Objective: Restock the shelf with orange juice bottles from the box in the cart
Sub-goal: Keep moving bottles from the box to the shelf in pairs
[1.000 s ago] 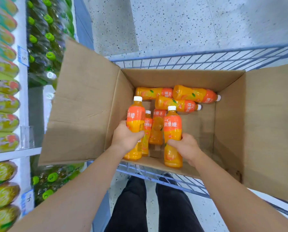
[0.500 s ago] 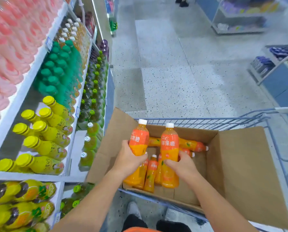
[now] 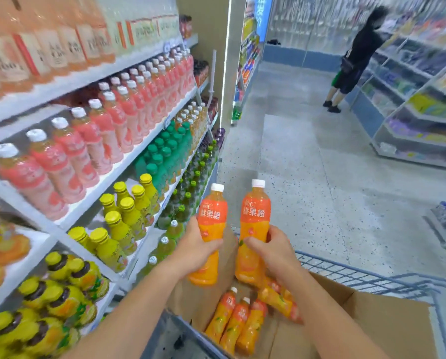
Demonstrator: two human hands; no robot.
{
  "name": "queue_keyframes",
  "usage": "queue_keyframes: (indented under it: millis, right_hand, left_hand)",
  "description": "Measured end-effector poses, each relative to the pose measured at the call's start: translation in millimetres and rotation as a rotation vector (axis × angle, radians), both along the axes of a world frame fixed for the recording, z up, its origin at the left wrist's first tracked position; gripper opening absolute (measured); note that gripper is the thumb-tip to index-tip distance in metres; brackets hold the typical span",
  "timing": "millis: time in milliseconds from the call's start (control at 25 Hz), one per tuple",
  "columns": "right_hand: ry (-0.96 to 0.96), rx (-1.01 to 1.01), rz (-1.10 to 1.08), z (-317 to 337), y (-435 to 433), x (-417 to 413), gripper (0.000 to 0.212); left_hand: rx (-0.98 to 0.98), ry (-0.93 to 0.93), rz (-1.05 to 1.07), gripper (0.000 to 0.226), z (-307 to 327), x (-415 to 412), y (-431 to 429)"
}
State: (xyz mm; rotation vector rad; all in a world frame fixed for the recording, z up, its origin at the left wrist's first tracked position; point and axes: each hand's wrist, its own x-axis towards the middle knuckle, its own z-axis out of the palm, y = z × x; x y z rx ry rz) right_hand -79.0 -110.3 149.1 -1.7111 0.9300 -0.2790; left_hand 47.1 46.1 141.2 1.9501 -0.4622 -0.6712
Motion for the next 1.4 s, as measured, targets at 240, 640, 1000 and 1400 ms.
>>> queue_keyframes:
  millis: [240,640,1000,1400]
  right_hand:
    - [-0.182,-0.053,0.275,60.7,27.3,33.4,0.027]
    - [-0.460,0.052,0.827,157.1,206.9,83.8,0.015]
    - [-0.592,0.063,1.170,205.8,439.1,94.5,0.018]
    - [-0.639,0.179,1.329,216.5,660.7,111.5,0.021]
  left_hand:
    - [-0.144,-0.179,0.391,0.056,77.0,-13.9,48.2]
    - [-0.076,-0.490,0.862,0.047,180.2,-66.0,243.4]
    - [0.012,-0.688,1.209,0.045,223.4,-121.3,463.7]
    - [0.050,-0.807,1.340,0.046,241.9,-135.0,663.0]
